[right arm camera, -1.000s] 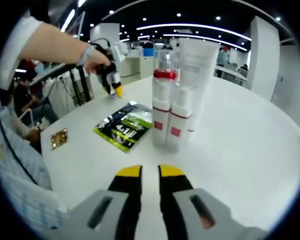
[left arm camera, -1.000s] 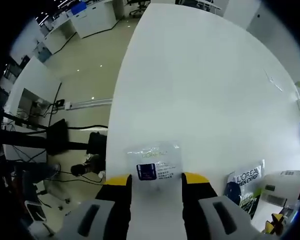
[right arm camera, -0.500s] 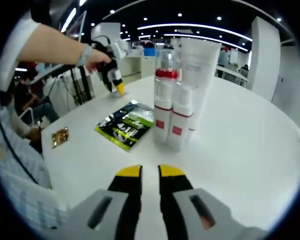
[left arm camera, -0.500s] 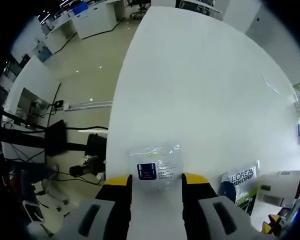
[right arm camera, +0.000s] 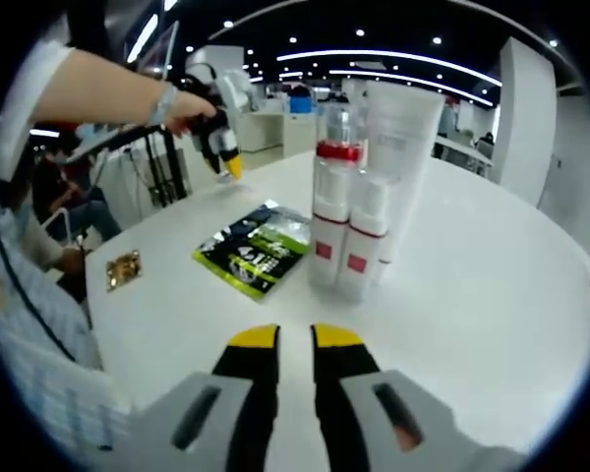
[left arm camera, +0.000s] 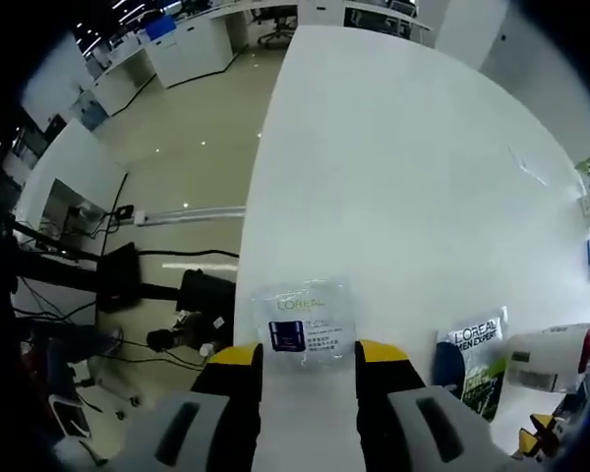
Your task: Arrange the skincare products in the storage area until every visible bottle or jar stands upright without overlapping.
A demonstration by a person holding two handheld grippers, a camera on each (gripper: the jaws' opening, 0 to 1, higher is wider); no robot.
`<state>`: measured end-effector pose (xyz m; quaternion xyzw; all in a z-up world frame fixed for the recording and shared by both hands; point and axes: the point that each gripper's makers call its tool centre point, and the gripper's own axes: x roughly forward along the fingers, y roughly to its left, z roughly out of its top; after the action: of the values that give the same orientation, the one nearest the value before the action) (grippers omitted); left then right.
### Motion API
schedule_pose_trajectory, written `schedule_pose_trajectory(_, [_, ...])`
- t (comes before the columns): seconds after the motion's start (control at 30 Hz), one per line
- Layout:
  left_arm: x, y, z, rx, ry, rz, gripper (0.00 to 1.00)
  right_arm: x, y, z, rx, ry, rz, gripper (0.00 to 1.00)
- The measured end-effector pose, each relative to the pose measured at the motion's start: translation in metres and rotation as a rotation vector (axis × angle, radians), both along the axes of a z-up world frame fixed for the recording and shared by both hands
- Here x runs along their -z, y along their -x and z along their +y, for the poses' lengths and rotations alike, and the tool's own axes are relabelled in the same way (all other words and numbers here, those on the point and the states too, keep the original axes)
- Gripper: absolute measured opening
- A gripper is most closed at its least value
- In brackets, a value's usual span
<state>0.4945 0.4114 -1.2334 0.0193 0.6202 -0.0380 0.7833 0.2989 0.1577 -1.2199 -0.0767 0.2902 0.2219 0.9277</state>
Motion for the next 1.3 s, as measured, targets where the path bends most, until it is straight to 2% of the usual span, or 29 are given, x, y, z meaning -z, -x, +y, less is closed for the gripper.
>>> schedule_pose_trajectory(0.17, [-0.009, 0.007, -0.002, 0.030, -0.001, -0.014, 0.38, -0.001, -0.002, 0.004, -0.016, -0.004, -0.003, 0.11])
schedule_pose_trajectory(0.3, [-0.015, 0.013, -0.008, 0.042, 0.029, -0.012, 0.38, -0.001, -0.002, 0.008, -0.035, -0.007, -0.006, 0.11])
schedule_pose_trajectory(0.5, [-0.028, 0.022, -0.016, 0.082, 0.053, -0.039, 0.38, 0.002, -0.001, 0.014, -0.052, -0.016, 0.001, 0.11])
schedule_pose_trajectory(0.8, [-0.035, 0.035, -0.024, 0.104, 0.100, -0.040, 0.38, 0.004, -0.002, 0.018, -0.065, -0.025, 0.010, 0.11])
schedule_pose_trajectory(1.07, [-0.031, 0.051, -0.035, 0.132, 0.105, -0.055, 0.38, 0.004, -0.001, 0.017, -0.063, -0.024, 0.013, 0.11])
schedule_pose_trajectory(1.3, [-0.011, 0.060, -0.042, 0.121, 0.110, -0.033, 0.38, 0.004, 0.000, 0.014, -0.057, -0.018, 0.011, 0.11])
